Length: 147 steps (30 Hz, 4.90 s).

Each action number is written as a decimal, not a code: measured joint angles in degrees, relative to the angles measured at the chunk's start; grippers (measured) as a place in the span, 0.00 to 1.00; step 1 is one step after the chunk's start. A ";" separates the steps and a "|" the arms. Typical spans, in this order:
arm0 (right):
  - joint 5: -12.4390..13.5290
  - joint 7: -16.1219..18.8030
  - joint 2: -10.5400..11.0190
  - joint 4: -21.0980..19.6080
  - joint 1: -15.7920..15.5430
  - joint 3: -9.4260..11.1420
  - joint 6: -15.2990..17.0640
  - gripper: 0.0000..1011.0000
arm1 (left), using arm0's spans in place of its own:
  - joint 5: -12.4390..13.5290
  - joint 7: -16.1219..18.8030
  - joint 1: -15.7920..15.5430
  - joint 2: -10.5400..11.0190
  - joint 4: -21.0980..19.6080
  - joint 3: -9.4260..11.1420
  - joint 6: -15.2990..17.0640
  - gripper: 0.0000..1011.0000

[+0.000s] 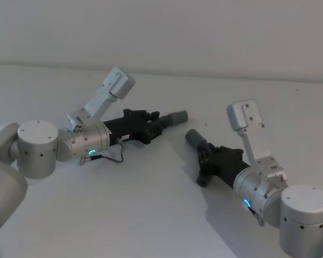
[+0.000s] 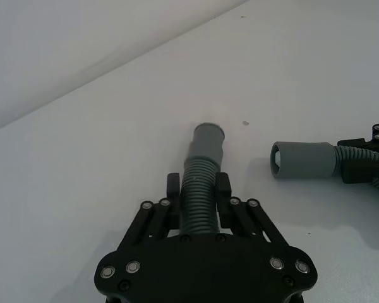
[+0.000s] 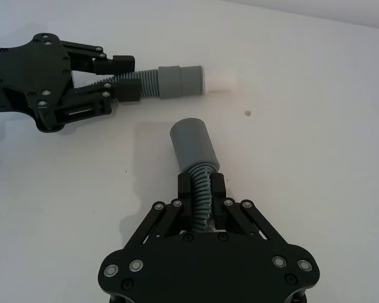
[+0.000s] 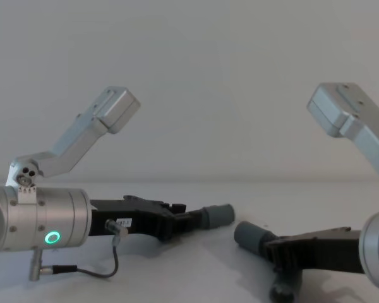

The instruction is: Use both hands to pick up one end of the pipe from the table, align the ends, and insert them.

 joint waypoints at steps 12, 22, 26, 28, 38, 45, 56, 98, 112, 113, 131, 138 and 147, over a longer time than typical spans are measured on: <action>0.00 0.00 0.00 0.00 0.00 0.00 0.00 0.17 | 0.00 0.00 0.00 0.00 0.00 0.00 0.00 0.29; 0.00 0.00 0.00 0.00 0.00 0.00 0.00 0.17 | 0.00 0.00 0.00 0.00 0.00 0.00 0.00 0.29; 0.00 0.00 0.00 -0.01 -0.01 0.01 -0.01 0.17 | 0.00 0.00 0.00 0.01 0.00 0.00 -0.01 0.29; 0.00 0.02 0.03 -0.02 0.00 0.01 -0.06 0.17 | 0.01 -0.01 0.00 0.02 0.00 0.01 -0.06 0.29; -1.00 1.05 1.33 -0.81 0.02 -0.14 -3.12 0.17 | 0.94 -1.59 -0.61 0.62 -0.15 0.49 -3.19 0.29; -2.18 2.51 3.55 -2.23 -0.35 -0.04 -7.03 0.17 | 2.36 -3.63 -1.44 1.60 -0.72 0.98 -7.10 0.29; -4.50 6.58 10.26 -5.07 -1.79 1.60 -15.75 0.17 | 5.15 -7.67 -3.34 4.10 -2.23 2.15 -14.43 0.29; -14.03 25.46 36.39 -3.34 -2.03 7.46 -52.03 0.17 | 15.64 -21.68 -12.66 15.25 -6.01 5.94 -49.08 0.29; -11.44 26.70 35.14 -4.64 -1.40 7.29 -54.52 0.17 | 16.67 -23.48 -14.12 16.95 -6.69 6.41 -54.01 0.29; -11.33 26.66 34.99 -4.79 -1.49 7.26 -54.42 0.17 | 16.73 -23.61 -14.20 17.05 -6.73 6.44 -54.32 0.29; -13.02 23.40 31.50 -7.36 -5.10 6.62 -50.59 0.17 | 17.04 -24.18 -14.68 17.60 -6.94 6.59 -55.97 0.29; -14.01 21.96 29.84 -7.91 -6.13 6.37 -49.46 0.17 | 17.09 -24.25 -14.75 17.67 -6.98 6.62 -56.20 0.29; -14.71 20.57 28.13 -8.49 -7.10 6.39 -48.32 0.17 | 17.13 -24.30 -14.79 17.71 -7.01 6.62 -56.35 0.29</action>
